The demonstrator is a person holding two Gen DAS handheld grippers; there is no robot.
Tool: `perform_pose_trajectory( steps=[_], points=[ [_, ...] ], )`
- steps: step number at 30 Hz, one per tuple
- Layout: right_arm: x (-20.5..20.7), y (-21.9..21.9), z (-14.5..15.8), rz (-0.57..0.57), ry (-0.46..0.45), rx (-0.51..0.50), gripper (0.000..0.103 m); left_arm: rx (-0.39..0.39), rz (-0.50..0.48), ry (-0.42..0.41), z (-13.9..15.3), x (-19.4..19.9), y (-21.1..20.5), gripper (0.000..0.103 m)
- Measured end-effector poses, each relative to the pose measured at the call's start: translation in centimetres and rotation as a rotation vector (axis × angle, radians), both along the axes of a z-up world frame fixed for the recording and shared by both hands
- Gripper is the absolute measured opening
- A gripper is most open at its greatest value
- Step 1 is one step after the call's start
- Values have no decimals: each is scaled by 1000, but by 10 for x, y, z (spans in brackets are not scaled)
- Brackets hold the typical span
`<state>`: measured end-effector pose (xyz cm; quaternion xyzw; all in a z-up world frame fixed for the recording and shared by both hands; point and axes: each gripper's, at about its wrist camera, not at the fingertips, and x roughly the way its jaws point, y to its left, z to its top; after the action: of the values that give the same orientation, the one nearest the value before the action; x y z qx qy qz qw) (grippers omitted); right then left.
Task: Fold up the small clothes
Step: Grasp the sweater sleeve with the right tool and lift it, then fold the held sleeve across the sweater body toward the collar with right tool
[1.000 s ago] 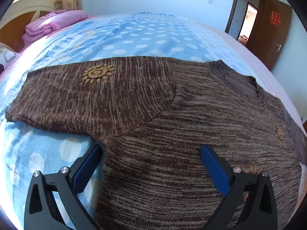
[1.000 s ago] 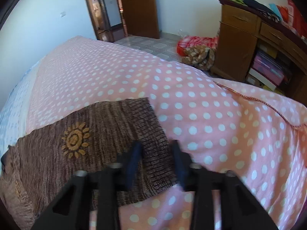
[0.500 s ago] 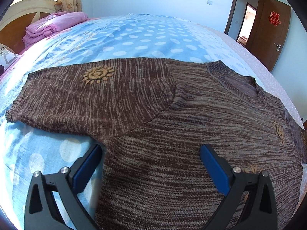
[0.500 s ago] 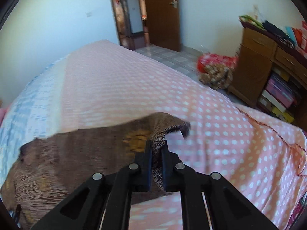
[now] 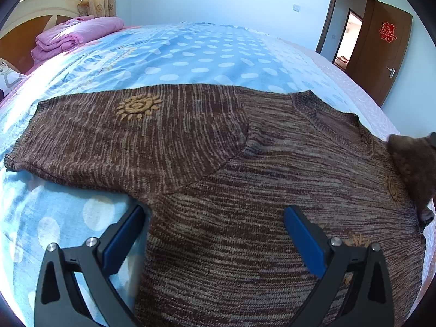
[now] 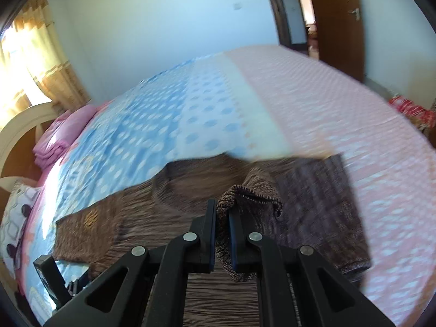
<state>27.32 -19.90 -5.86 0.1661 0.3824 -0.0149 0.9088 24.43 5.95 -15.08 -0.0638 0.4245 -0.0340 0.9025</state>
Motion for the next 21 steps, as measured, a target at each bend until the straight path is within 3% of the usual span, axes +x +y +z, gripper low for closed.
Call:
perform_pose_trajectory(
  steps=[4, 11, 13, 15, 16, 18, 21],
  points=[
    [15, 45, -36, 47, 36, 19, 7, -7, -2, -5, 0, -1, 1, 103],
    [25, 73, -72, 150, 86, 40, 11, -17, -4, -15, 0, -1, 2, 103],
    [26, 71, -76, 208, 82, 119, 21, -20, -4, -18, 0, -1, 2, 103],
    [21, 60, -73, 246, 45, 266, 21, -23, -4, -20, 0, -1, 2, 103],
    [16, 53, -68, 236, 6, 293, 21, -24, -4, -20, 0, -1, 2, 103],
    [-4, 32, -48, 150, -88, 201, 21, -23, -4, -20, -1, -2, 2, 103],
    [-24, 9, -37, 54, -100, -6, 21, -24, -4, -21, -1, -2, 2, 103]
  ],
)
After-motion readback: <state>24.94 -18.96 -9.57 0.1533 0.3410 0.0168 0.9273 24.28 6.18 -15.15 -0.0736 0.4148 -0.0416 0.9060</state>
